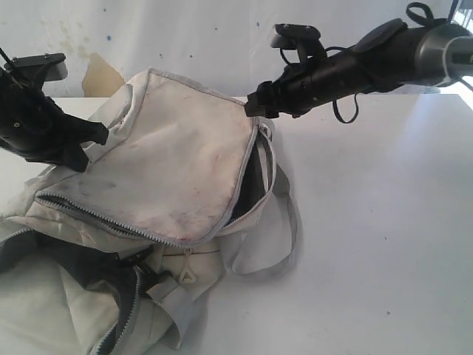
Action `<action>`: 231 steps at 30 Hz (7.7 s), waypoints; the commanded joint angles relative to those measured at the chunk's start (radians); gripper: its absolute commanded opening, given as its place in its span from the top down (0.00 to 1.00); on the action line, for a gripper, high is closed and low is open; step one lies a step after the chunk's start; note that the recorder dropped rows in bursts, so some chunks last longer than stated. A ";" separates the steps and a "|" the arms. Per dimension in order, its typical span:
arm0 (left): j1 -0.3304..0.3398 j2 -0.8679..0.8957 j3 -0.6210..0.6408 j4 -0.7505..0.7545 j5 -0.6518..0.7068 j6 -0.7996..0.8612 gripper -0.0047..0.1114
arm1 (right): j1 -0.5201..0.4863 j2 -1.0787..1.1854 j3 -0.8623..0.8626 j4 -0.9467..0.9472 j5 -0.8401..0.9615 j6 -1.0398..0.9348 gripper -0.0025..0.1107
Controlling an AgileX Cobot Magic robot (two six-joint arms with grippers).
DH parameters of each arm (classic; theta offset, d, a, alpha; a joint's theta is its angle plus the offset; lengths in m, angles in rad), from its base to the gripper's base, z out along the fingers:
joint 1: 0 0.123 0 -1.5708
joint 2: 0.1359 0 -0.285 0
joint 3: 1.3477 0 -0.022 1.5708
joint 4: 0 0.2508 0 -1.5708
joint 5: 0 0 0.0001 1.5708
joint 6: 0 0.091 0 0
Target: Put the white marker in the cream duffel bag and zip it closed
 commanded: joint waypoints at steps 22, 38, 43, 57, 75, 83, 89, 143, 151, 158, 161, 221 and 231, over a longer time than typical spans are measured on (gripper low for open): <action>0.001 -0.012 -0.007 -0.059 0.025 0.029 0.96 | 0.037 0.163 -0.119 0.053 -0.122 -0.058 0.76; 0.150 0.016 -0.101 -0.463 0.002 0.232 0.96 | -0.022 -0.014 -0.096 -0.714 0.126 0.833 0.98; 0.150 0.138 -0.263 -0.536 -0.003 0.291 0.96 | -0.061 -0.157 0.053 -0.826 0.180 1.021 0.98; 0.146 0.440 -0.565 -0.522 0.185 0.345 0.83 | -0.064 -0.392 0.373 -0.856 0.291 1.156 0.98; 0.139 0.298 -0.556 -0.204 0.433 0.093 0.37 | -0.064 -0.366 0.375 -0.852 0.150 0.984 0.53; 0.136 0.087 -0.305 -0.180 0.326 0.057 0.39 | -0.079 -0.357 0.318 -0.831 0.198 0.916 0.53; 0.118 -0.066 -0.078 -0.176 0.252 0.064 0.39 | -0.121 -0.357 0.253 -0.759 0.258 0.826 0.53; -0.024 0.019 0.320 -0.656 -0.224 0.378 0.65 | -0.132 -0.213 0.242 -0.613 0.177 0.528 0.56; -0.020 0.056 0.206 -0.616 -0.054 0.437 0.96 | -0.132 -0.191 0.242 -0.646 0.193 0.528 0.76; 0.071 0.057 0.108 -0.578 -0.027 0.435 0.96 | -0.134 -0.192 0.242 -0.660 0.219 0.596 0.98; 0.134 0.057 0.066 -0.581 -0.015 0.435 0.96 | -0.137 -0.206 0.242 -0.680 0.219 0.759 0.98; -0.642 0.188 0.030 -1.064 -0.383 0.786 0.55 | -0.144 -0.324 0.334 -0.470 0.242 0.738 0.98; -0.653 0.238 0.030 -1.475 -0.423 1.164 0.55 | -0.144 -0.324 0.305 -0.372 0.276 0.790 0.98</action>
